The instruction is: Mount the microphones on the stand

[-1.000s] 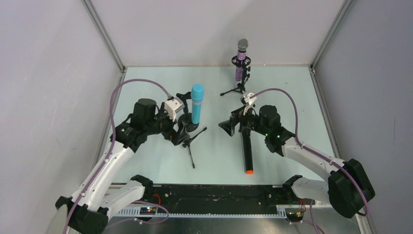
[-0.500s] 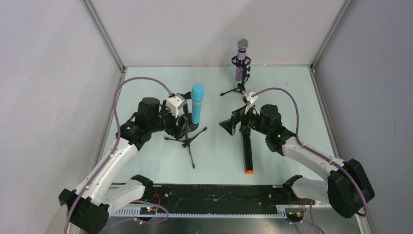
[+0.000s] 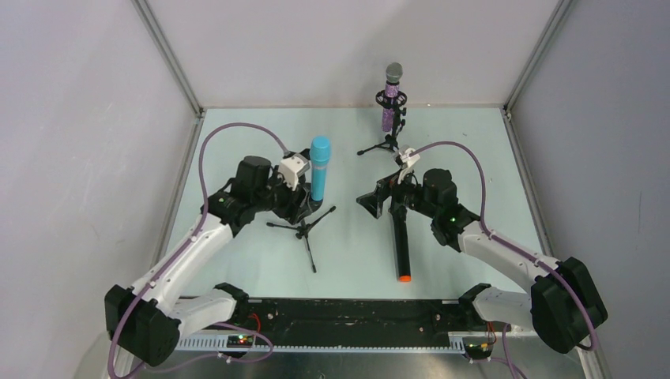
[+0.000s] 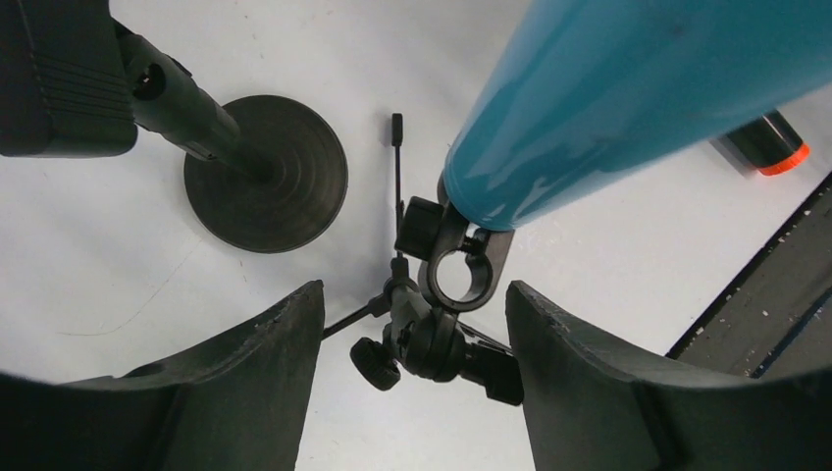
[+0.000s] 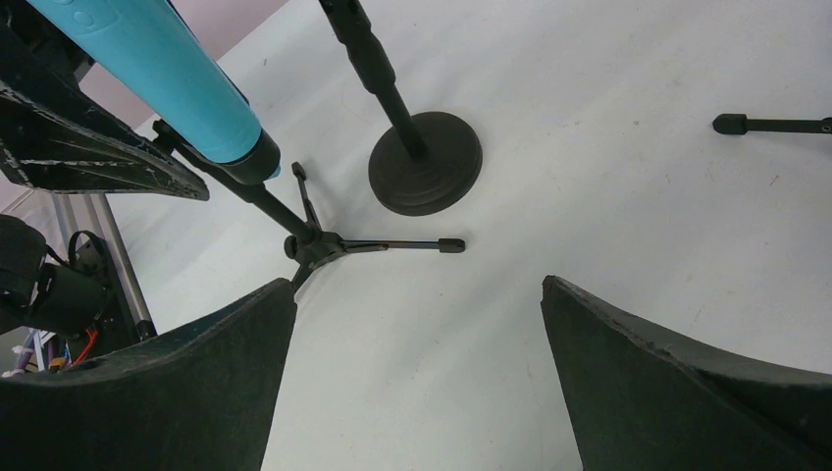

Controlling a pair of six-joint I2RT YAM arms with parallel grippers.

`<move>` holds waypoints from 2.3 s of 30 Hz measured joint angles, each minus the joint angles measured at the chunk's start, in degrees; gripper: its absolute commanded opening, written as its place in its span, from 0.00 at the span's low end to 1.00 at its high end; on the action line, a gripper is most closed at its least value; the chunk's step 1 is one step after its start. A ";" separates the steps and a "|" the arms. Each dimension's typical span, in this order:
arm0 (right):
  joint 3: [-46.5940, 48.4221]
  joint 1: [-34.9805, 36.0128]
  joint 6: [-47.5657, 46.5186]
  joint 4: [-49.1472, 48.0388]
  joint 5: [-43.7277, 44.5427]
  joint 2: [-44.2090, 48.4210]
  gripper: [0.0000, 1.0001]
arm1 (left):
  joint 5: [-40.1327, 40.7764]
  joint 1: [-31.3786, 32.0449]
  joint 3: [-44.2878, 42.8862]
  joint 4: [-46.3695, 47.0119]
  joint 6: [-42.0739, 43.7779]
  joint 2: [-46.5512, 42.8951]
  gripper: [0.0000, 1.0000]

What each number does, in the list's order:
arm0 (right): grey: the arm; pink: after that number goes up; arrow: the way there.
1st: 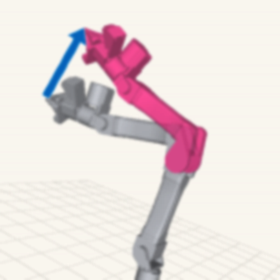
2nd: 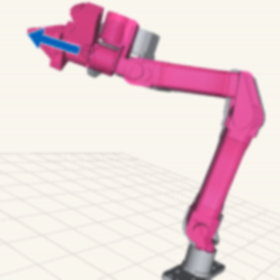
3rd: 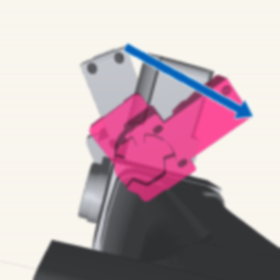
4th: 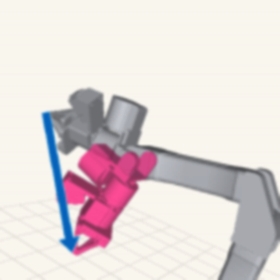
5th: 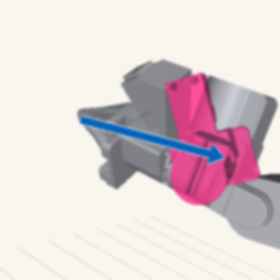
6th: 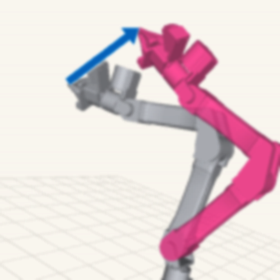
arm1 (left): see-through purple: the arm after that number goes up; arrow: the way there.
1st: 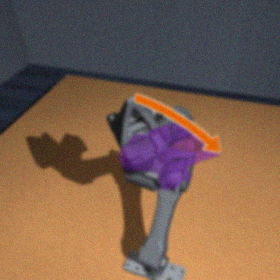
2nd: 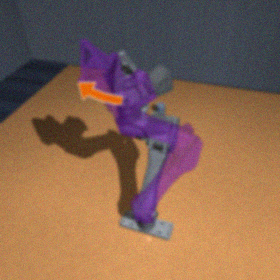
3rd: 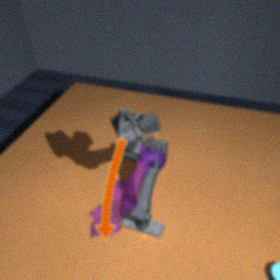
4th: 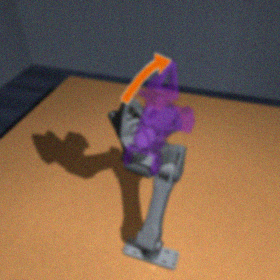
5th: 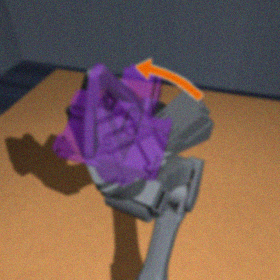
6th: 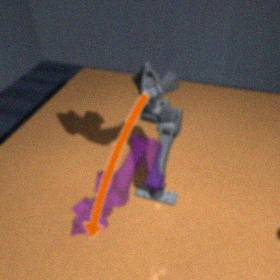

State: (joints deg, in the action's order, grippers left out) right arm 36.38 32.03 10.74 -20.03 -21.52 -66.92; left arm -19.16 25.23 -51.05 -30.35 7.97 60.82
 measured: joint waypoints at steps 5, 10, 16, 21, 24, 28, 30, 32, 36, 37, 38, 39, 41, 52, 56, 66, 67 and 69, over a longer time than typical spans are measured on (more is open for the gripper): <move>0.00 -0.15 0.13 0.00 -0.04 0.00 0.99 | 0.94 0.48 0.00 0.35 -0.39 0.92 0.58; 0.00 -0.42 0.24 0.00 -0.22 0.00 1.00 | 0.85 0.90 0.00 0.57 -0.59 0.96 0.37; 0.00 -0.46 0.26 -0.04 -0.42 -0.31 1.00 | 1.20 0.90 0.00 1.49 -0.44 0.87 0.12; 0.00 -0.46 0.31 -0.17 -0.98 -1.18 0.99 | 1.18 0.90 0.00 1.05 -0.50 0.46 0.00; 0.00 -0.35 0.15 -1.07 -2.12 -1.64 1.00 | 1.22 1.03 0.00 0.33 -0.96 -0.20 0.00; -0.28 1.31 -1.99 -3.10 -3.39 -1.99 0.99 | 1.62 2.03 -0.02 -0.63 -2.10 -1.64 0.00; -1.29 3.43 -3.89 -5.49 -4.20 -1.99 1.00 | 2.03 2.99 -0.09 -0.74 -2.60 -2.27 0.00; -2.45 5.42 -5.53 -7.69 -4.87 -1.99 0.99 | 2.62 4.35 -0.72 -1.16 -3.19 -2.73 0.00; -4.31 8.66 -7.37 -12.68 -5.70 -2.34 0.96 | 3.69 6.73 -3.19 -1.70 -4.11 -2.99 0.00; -4.46 9.22 -7.30 -14.16 -6.01 -2.69 0.95 | 4.02 7.17 -3.85 -1.77 -4.39 -3.08 0.00; -4.55 9.70 -7.06 -16.00 -6.29 -3.30 0.93 | 4.15 7.61 -4.57 -1.84 -4.57 -3.15 0.00; -4.55 9.94 -6.71 -17.22 -6.51 -3.76 0.93 | 4.28 7.96 -5.22 -1.90 -4.83 -3.19 0.00; -4.55 10.67 -5.81 -20.48 -6.99 -5.22 0.91 | 4.50 8.83 -6.71 -1.95 -5.31 -3.19 0.00; -4.61 15.19 -3.37 -36.44 -7.26 -12.87 0.82 | 5.92 14.40 -10.93 -1.95 -8.61 -2.12 0.00; -4.61 15.50 -2.71 -40.33 -7.30 -14.43 0.77 | 6.54 16.02 -11.32 -1.95 -9.62 -1.44 0.00; -4.63 15.67 -0.83 -47.54 -10.97 -19.58 0.57 | 6.91 17.68 -12.79 -1.90 -11.15 -1.25 0.00; -4.63 15.72 -0.48 -48.37 -11.37 -20.13 0.56 | 6.97 17.73 -13.11 -1.92 -11.23 -1.22 0.00; -4.63 15.76 -0.15 -49.68 -12.09 -21.29 0.51 | 7.02 17.77 -13.66 -1.86 -11.63 -1.25 0.00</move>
State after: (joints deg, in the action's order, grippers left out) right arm 31.75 47.79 10.59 -69.71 -33.61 -88.20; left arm -12.14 43.00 -64.71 -32.21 -3.66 59.57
